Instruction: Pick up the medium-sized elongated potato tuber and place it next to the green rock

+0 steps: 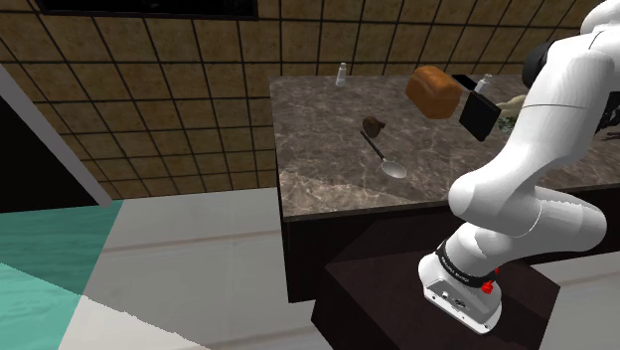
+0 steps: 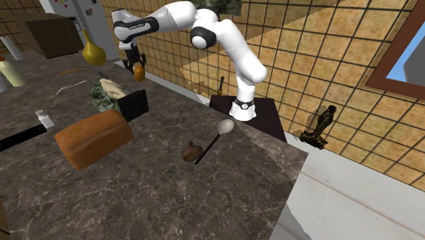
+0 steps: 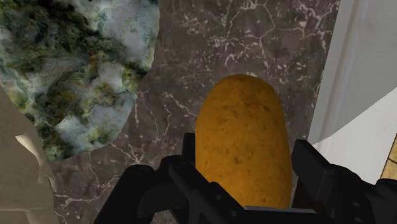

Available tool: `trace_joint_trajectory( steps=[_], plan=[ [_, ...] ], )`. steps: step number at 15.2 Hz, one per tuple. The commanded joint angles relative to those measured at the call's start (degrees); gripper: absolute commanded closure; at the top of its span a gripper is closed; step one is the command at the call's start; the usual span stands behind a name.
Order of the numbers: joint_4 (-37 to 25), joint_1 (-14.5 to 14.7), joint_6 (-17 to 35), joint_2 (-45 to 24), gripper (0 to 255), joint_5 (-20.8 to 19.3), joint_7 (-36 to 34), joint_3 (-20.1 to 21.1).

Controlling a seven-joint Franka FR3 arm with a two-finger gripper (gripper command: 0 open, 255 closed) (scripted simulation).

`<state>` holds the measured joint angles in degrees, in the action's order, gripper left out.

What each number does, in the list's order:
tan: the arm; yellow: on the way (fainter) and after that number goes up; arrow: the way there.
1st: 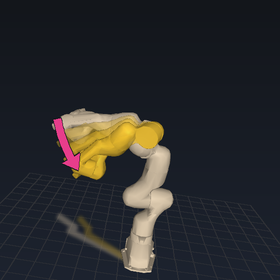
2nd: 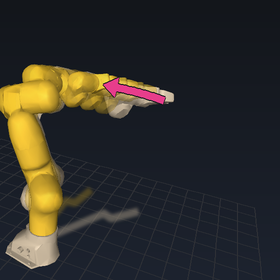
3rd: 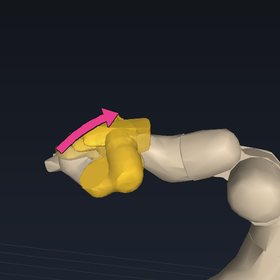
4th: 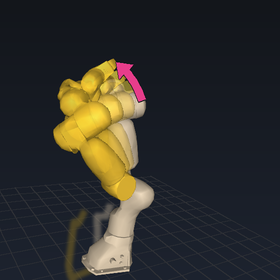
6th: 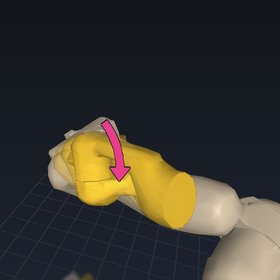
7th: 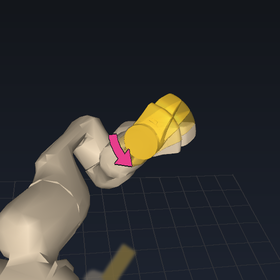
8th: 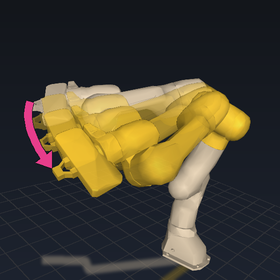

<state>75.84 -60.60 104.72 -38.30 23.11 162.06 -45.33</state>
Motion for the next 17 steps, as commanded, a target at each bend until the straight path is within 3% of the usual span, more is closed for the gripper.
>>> trace_joint_trajectory(
  steps=[1, 17],
  plan=[
    [1.5, 0.4, 1.6, -0.2, 255, 0.2, 0.1, 0.1],
    [7.9, 0.4, 11.1, -4.2, 255, 3.2, 1.7, 2.4]
  ],
)
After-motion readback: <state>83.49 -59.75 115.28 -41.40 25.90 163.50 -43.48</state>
